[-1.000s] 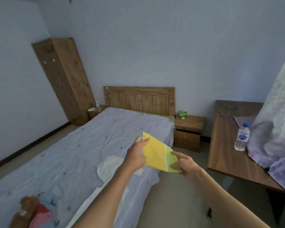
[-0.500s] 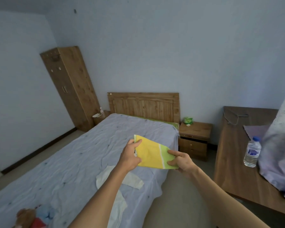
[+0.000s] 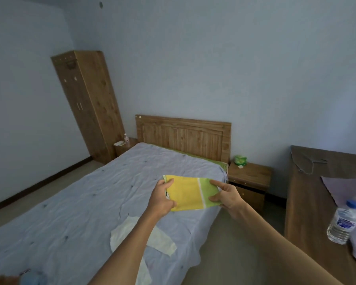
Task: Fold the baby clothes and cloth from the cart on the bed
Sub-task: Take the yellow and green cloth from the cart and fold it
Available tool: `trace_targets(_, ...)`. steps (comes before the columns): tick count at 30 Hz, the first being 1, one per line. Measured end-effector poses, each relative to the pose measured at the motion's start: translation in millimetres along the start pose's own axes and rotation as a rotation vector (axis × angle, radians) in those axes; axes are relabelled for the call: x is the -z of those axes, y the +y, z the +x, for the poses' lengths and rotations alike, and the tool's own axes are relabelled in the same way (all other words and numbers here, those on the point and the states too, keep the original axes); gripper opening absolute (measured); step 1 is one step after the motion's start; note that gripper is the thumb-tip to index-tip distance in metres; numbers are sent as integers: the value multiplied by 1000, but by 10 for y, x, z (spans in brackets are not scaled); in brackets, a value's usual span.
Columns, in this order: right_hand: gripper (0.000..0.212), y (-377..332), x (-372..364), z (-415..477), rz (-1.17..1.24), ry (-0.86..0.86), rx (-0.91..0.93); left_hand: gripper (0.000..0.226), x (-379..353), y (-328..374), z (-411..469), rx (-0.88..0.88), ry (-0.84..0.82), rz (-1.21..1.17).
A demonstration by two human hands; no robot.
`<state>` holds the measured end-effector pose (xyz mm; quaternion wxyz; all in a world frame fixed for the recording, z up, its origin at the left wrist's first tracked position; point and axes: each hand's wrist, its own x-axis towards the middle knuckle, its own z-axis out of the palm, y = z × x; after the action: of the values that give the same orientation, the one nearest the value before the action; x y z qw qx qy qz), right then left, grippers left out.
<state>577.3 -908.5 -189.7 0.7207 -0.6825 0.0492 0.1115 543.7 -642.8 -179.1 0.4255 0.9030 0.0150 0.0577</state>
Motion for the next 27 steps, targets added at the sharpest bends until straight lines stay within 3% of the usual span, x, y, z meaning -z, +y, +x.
trace_targets(13, 75, -549, -591, 1673, -57, 28, 30, 101, 297, -540, 1751, 19, 9, -79)
trace_targets(27, 75, -474, -809, 3523, -141, -56, -37, 101, 52, -1084, 3061, 167, 55, -91)
